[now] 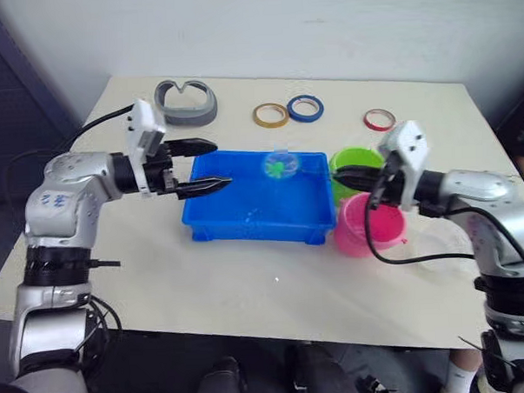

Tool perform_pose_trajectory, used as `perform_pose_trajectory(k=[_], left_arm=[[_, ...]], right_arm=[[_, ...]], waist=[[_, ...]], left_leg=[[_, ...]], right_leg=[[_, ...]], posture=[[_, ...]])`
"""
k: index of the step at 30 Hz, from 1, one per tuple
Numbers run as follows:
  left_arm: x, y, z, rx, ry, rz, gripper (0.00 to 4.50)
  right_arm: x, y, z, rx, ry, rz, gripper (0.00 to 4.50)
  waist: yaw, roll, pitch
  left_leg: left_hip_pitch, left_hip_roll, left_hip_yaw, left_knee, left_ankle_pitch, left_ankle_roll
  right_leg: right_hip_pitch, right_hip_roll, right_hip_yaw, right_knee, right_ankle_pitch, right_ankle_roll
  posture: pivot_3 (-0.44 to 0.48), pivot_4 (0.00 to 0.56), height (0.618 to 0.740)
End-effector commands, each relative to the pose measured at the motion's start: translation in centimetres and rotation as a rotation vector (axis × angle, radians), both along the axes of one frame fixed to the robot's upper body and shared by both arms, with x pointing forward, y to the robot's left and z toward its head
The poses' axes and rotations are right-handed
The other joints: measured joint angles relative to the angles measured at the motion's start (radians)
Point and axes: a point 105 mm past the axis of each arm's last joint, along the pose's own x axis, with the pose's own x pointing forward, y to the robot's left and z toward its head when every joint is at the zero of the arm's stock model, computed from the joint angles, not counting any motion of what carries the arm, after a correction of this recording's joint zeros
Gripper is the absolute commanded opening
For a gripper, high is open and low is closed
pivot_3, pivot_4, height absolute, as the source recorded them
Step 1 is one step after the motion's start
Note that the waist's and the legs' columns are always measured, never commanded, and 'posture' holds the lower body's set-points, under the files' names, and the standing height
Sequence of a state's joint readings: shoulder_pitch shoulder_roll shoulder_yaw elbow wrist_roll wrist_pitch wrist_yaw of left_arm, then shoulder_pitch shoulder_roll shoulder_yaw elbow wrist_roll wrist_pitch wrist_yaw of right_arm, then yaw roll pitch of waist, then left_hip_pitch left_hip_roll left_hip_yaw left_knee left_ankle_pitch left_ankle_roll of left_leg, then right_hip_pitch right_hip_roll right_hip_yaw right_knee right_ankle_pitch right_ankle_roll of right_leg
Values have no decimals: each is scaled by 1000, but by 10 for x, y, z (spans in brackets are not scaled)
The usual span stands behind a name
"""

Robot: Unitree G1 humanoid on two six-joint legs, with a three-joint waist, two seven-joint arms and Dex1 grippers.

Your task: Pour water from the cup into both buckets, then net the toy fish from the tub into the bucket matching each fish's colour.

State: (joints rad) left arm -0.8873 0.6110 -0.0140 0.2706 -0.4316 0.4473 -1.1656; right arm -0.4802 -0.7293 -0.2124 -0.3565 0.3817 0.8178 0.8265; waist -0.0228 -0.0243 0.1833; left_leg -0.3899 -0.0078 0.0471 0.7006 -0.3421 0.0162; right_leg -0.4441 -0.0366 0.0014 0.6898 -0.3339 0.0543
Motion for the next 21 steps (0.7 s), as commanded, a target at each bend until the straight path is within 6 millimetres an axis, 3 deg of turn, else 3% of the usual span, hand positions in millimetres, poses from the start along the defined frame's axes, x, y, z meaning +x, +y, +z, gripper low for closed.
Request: perform_pose_trajectory(k=[1,7,11,16,21], left_arm=[[6,-12,7,0,-43,-52,4448],[9,-34,6,-15,-42,-150,4448],[8,-41,5,-15,-44,-180,4448],[7,-39,5,-17,-49,-170,4448],[8,-32,5,-14,-54,-140,4448]], right_arm=[[-14,-21,22,-12,-86,-98,0],[-22,-54,27,-135,-158,-264,0],[-19,-63,25,-372,-255,-291,0],[-14,-62,14,-1036,-532,-101,0],[-7,-69,14,-1385,-778,28,0]], waist=[[-3,0,0],[-5,0,0],[-5,0,0],[-3,0,0],[-6,0,0]], left_leg=[[0,0,0,0,0,0],[1,0,1,0,0,0],[1,0,2,0,0,-1],[1,0,3,0,0,-1],[2,0,5,-1,0,-1]], right_leg=[[0,0,0,0,0,0],[0,1,2,1,0,0],[0,1,3,0,0,0],[0,1,4,0,0,0],[0,2,5,0,0,0]], posture=[[0,150,740],[0,150,740],[0,150,740],[0,150,740],[0,150,740]])
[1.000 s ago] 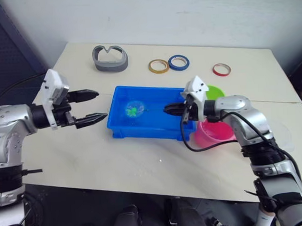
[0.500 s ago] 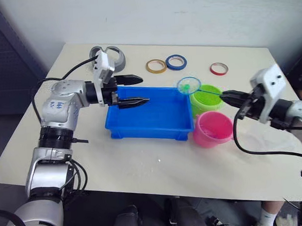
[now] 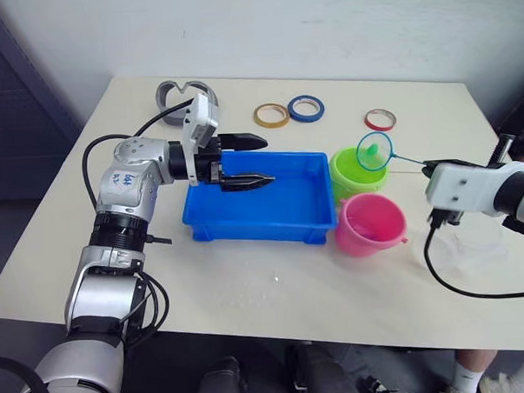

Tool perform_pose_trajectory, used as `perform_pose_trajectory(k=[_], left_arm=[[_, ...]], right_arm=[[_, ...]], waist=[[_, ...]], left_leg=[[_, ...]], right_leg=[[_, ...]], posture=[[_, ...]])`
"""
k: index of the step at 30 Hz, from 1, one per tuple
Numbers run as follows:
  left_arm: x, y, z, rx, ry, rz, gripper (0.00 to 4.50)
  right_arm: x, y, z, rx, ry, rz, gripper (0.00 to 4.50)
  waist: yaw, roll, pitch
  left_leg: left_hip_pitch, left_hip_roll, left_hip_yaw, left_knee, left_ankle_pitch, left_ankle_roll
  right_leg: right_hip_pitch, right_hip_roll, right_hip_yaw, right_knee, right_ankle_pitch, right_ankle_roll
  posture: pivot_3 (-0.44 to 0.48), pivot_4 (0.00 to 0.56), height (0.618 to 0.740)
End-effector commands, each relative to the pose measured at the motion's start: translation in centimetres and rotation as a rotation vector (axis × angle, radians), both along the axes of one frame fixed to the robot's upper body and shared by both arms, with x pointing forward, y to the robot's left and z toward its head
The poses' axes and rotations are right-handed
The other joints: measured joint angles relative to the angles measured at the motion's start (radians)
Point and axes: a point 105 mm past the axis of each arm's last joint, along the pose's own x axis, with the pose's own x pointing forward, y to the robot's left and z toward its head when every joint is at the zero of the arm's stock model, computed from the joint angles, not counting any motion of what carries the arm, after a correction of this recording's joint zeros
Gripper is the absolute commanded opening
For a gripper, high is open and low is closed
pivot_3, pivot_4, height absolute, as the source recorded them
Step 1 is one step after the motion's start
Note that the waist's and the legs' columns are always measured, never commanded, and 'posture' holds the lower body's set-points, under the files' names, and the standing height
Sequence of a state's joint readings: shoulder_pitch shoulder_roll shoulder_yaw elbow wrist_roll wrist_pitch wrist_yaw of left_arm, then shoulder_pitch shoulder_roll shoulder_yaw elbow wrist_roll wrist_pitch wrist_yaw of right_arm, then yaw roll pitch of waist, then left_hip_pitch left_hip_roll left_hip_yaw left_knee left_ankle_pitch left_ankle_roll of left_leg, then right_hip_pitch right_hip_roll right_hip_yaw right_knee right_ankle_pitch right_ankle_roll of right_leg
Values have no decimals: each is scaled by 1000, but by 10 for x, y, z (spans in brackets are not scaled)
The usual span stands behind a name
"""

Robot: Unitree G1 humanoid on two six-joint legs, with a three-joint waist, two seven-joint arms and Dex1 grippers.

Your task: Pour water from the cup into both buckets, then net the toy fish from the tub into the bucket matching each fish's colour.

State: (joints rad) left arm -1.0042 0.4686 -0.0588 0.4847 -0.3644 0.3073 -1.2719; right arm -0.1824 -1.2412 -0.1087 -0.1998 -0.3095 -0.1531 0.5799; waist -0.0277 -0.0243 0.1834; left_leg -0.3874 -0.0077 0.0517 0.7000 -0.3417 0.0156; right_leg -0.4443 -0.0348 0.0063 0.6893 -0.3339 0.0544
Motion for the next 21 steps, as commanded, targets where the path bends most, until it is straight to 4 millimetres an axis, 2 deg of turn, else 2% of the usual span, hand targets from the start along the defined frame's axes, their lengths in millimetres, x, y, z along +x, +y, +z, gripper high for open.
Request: perform_pose_trajectory(k=[1,5,11,15,17,20,21], left_arm=[[-2,6,11,-3,-50,22,4448],[-2,12,13,1,-55,44,4448],[-1,18,13,11,-60,64,4448],[-1,19,13,14,-61,69,4448],[-2,20,14,15,-62,72,4448],[-8,28,13,26,-58,76,4448],[-11,30,13,32,-55,75,4448]], right_arm=[[3,1,11,-279,-142,111,0],[6,7,16,-338,-192,184,0],[9,-7,22,-359,-192,167,0],[7,-5,17,-334,-166,184,0],[11,-8,26,-140,-163,131,0],[12,0,37,357,-56,84,0],[11,6,38,469,-2,96,0]], waist=[[-1,0,0],[-2,0,0],[1,0,0],[-1,0,0],[-2,0,0],[-5,0,0],[-5,0,0]], left_leg=[[0,0,1,0,0,0],[1,0,1,0,1,-1],[1,0,1,0,1,-1],[1,0,1,0,1,-1],[1,1,1,0,1,-1],[2,1,1,1,1,-1],[2,2,1,1,1,-1]], right_leg=[[0,0,1,0,0,0],[0,0,1,0,0,0],[0,0,1,0,0,0],[0,0,1,0,0,0],[0,0,1,0,0,0],[0,1,1,1,0,0],[0,2,1,3,0,0]], posture=[[0,150,740],[0,150,740],[0,150,740],[0,150,740],[0,150,740],[0,150,740],[0,150,740]])
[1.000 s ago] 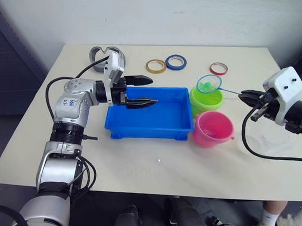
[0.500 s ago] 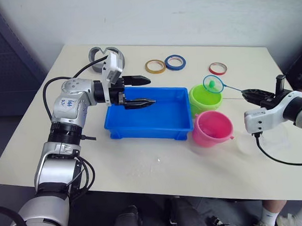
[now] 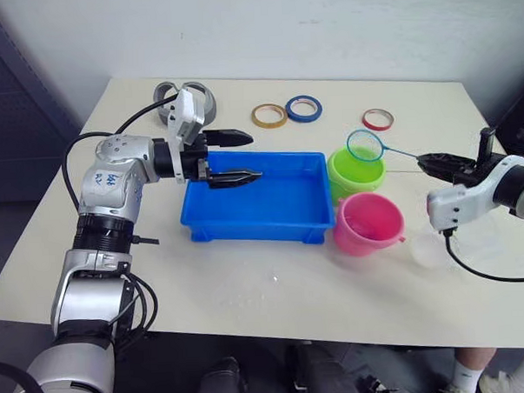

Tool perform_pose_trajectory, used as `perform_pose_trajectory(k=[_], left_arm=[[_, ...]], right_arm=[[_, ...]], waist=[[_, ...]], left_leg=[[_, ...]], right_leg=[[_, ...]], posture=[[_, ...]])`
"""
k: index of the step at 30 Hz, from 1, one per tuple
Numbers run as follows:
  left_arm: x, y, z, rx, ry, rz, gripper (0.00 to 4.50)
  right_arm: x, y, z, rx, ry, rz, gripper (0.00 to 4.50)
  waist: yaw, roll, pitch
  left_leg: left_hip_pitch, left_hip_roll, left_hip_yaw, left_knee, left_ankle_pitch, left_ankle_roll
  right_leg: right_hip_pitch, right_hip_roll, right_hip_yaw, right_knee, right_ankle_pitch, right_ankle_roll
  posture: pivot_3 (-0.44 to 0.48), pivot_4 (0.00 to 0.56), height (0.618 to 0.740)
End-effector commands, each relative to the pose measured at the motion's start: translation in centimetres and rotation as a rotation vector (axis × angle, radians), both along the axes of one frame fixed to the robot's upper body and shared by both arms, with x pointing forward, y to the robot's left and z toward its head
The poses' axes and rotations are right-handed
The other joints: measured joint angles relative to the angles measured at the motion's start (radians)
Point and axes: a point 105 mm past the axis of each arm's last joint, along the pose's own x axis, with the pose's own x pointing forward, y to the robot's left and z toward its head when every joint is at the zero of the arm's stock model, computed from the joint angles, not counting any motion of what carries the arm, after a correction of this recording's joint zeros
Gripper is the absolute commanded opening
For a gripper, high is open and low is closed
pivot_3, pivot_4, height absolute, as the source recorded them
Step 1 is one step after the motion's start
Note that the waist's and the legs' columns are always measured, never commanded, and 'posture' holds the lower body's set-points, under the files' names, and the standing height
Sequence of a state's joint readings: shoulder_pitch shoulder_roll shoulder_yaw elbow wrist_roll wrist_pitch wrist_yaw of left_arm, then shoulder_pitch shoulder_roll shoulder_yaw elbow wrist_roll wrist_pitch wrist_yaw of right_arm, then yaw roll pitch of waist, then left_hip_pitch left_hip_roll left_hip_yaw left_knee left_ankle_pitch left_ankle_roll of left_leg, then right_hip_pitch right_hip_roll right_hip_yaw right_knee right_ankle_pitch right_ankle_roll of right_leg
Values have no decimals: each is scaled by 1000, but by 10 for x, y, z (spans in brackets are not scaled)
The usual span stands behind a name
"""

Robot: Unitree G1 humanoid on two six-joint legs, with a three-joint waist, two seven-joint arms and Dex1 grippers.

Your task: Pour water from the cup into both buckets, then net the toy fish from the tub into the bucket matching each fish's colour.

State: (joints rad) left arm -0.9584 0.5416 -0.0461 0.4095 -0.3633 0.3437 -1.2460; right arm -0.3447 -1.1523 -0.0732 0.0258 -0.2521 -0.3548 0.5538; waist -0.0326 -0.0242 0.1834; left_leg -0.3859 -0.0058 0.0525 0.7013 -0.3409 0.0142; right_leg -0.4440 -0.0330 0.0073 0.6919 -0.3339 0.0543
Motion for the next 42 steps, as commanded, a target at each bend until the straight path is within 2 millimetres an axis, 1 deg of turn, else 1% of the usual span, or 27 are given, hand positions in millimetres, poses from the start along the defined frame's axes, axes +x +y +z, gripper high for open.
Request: perform_pose_trajectory(k=[1,3,5,8,10,12,14,15,18,20,21,22,24,26,28,29,30,31,32,34,36,37,39,40,42], left_arm=[[-15,14,12,4,-35,-5,4448],[-29,25,10,34,-22,-15,4448],[-44,34,8,67,-1,-28,4448],[-78,51,0,162,55,-67,4448],[-98,61,-3,217,89,-70,4448],[-114,66,-6,262,124,-63,4448],[-125,71,-14,311,147,-51,4448],[-131,74,-21,342,162,-39,4448],[-142,79,-37,410,176,-16,4448],[-147,81,-50,447,174,10,4448],[-148,82,-54,457,171,22,4448],[-148,82,-57,455,169,36,4448],[-144,84,-64,445,156,82,4448],[-141,85,-66,435,149,109,4448],[-139,86,-65,419,150,125,4500],[-137,87,-63,404,153,130,4500],[-135,87,-61,395,154,132,4500],[-133,87,-59,378,158,136,4500],[-131,88,-56,359,165,140,4500],[-127,89,-50,314,183,146,4500],[-118,93,-41,218,218,170,4500],[-115,95,-37,184,229,178,4500],[-101,103,-27,85,242,232,4500],[-97,105,-24,58,245,248,4500],[-80,118,-18,0,232,317,4500]], right_arm=[[-11,19,25,442,163,75,0],[-21,38,22,627,337,168,0],[-31,54,18,746,495,241,0],[-48,79,11,845,717,370,0],[-60,94,-1,841,851,444,0],[-71,106,-19,794,956,490,0],[-78,117,-42,736,1028,521,0],[-81,123,-59,693,1057,534,0],[-85,135,-88,612,1085,568,0],[-80,143,-111,569,1069,563,0],[-78,146,-119,557,1062,562,0],[-76,148,-127,539,1051,559,0],[-69,149,-148,477,1019,535,0],[-66,148,-162,445,1011,516,0],[-65,147,-170,450,1023,507,852],[-65,145,-172,430,1021,499,1016],[-65,143,-173,413,1018,495,1563],[-65,139,-170,394,1002,486,1945],[-65,135,-164,397,987,473,2423],[-66,126,-145,440,957,445,3351],[-71,110,-116,539,935,397,4230],[-75,106,-107,566,932,382,4376],[-83,81,-83,680,915,290,4376],[-87,73,-77,716,911,255,4376],[-95,32,-61,797,863,96,4376]], waist=[[0,0,0],[0,0,0],[1,0,0],[2,0,0],[5,0,0],[7,0,0],[11,0,0],[12,0,0],[8,0,0],[6,0,0],[5,0,0],[5,0,0],[5,0,0],[5,0,0],[5,0,0],[5,0,0],[5,0,0],[5,0,0],[5,0,0],[7,1,1],[10,2,1],[10,2,1],[11,2,1],[13,2,1],[19,2,1]], left_leg=[[0,0,0,0,0,0],[0,1,-1,0,1,-1],[0,2,-3,-1,1,-2],[0,2,-4,-1,1,-2],[0,2,-4,-1,0,-1],[0,1,-4,-1,0,0],[0,1,-6,-2,-1,1],[0,0,-7,-2,-1,1],[3,0,-8,-3,-3,4],[4,0,-8,-3,-3,4],[6,0,-8,-3,-3,5],[8,0,-8,-3,-3,5],[12,0,-8,-4,-3,5],[13,0,-8,-5,-3,5],[13,0,-8,-5,-3,4],[13,0,-8,-6,-3,4],[13,0,-8,-6,-3,4],[13,0,-8,-6,-3,4],[13,0,-8,-6,-3,4],[14,0,-8,-6,-3,4],[14,0,-8,-6,-3,4],[13,0,-8,-6,-3,4],[13,0,-10,-7,-4,4],[14,0,-11,-7,-4,3],[16,0,-14,-8,-4,4]], right_leg=[[0,0,0,1,0,0],[0,1,-1,2,0,0],[0,1,-1,2,0,0],[1,0,-2,-1,0,0],[1,-1,-2,-2,0,0],[2,-1,-3,-3,0,0],[3,-2,-4,-5,0,0],[5,-2,-5,-8,0,0],[10,-2,-5,-12,0,0],[13,-3,-6,-13,0,0],[14,-3,-6,-14,0,0],[16,-3,-6,-14,0,0],[19,-3,-6,-14,0,-1],[20,-3,-6,-14,-1,-1],[20,-3,-6,-14,-1,-1],[20,-3,-6,-14,-1,-1],[20,-3,-6,-14,-1,-1],[20,-3,-6,-14,-1,-1],[20,-3,-6,-14,-1,-1],[20,-3,-6,-14,-1,-1],[20,-3,-6,-14,-1,-1],[20,-3,-7,-15,-1,-1],[21,-3,-8,-15,-1,-1],[22,-3,-9,-15,-1,-1],[25,-3,-11,-18,-1,-1]], posture=[[0,150,740],[0,150,740],[0,150,740],[0,150,740],[0,150,740],[0,150,740],[0,150,740],[0,150,740],[0,150,740],[0,150,740],[0,150,740],[0,150,740],[0,150,740],[0,150,740],[0,150,740],[0,150,740],[0,150,740],[0,150,740],[0,150,740],[0,150,740],[0,150,740],[0,150,740],[0,150,740],[0,150,740],[0,150,740]])
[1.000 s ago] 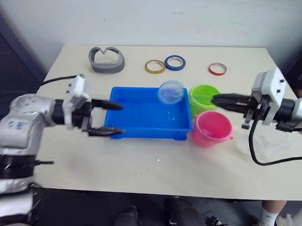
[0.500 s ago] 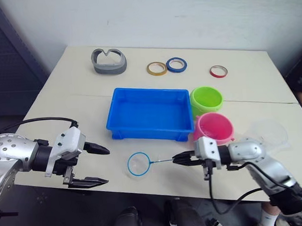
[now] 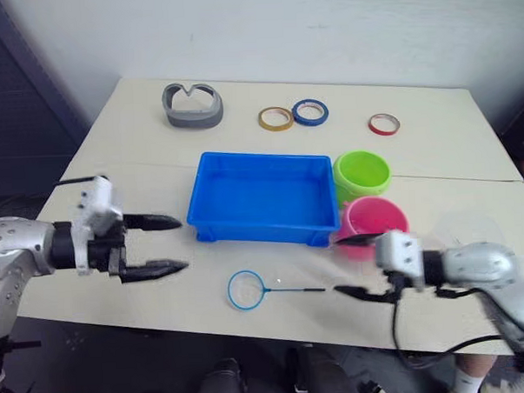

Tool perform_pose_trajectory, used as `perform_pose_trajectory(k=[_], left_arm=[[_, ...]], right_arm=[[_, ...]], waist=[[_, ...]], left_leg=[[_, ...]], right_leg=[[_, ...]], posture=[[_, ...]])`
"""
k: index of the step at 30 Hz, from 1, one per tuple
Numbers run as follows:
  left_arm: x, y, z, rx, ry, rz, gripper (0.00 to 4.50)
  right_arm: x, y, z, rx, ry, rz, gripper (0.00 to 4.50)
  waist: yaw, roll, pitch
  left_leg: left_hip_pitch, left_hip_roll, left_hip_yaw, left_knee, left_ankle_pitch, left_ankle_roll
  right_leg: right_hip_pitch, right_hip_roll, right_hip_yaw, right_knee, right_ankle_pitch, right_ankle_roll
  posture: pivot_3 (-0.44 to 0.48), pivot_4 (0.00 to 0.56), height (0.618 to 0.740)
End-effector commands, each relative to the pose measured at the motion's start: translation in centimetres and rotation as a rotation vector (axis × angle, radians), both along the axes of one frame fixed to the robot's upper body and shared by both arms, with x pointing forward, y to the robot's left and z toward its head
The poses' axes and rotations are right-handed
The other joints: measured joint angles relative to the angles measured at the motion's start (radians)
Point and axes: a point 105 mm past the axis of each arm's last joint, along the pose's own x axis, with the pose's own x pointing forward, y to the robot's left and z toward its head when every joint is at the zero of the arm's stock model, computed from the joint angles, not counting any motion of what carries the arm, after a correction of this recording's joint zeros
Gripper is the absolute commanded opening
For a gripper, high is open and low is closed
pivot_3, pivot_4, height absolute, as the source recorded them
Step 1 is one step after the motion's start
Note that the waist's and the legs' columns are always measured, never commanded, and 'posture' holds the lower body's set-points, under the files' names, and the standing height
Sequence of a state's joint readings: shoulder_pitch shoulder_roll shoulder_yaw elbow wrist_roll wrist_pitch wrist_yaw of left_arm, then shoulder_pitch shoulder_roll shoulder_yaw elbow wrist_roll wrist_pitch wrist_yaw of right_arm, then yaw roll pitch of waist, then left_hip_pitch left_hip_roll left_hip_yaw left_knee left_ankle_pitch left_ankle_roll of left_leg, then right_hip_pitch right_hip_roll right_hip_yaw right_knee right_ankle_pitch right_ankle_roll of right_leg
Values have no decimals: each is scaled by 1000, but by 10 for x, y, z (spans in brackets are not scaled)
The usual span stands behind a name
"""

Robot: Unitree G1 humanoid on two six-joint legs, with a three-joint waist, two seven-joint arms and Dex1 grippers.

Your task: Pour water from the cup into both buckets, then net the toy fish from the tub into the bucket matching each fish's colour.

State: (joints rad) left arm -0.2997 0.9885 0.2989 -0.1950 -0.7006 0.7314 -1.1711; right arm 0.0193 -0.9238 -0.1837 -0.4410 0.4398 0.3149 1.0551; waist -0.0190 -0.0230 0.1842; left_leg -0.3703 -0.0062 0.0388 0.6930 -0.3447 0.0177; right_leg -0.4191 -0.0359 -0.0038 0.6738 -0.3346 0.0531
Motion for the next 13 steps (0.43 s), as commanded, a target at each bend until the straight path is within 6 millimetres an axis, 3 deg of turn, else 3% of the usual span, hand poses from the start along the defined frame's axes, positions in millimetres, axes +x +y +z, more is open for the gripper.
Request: perform_pose_trajectory(k=[1,5,7,13], left_arm=[[23,19,14,-89,-43,113,4500],[46,35,14,-84,-67,193,4500],[54,37,10,-67,-73,198,4500],[68,28,10,-82,-95,152,4500]], right_arm=[[-15,-54,35,39,1,-241,4376],[-35,-129,50,-7,-10,-582,4376],[-48,-153,52,-26,-21,-692,4376],[-68,-178,52,-27,-31,-809,4376]], waist=[[9,1,0],[16,0,0],[18,0,0],[16,-1,0]], left_leg=[[2,0,-1,-1,0,0],[4,0,-1,-2,-2,3],[5,0,-1,-4,-2,4],[5,0,0,-7,-2,3]], right_leg=[[2,0,-1,-2,0,0],[5,0,-1,-5,0,0],[6,0,-1,-7,0,0],[6,0,-1,-10,0,0]], posture=[[0,150,740],[0,150,740],[0,150,740],[0,150,740]])
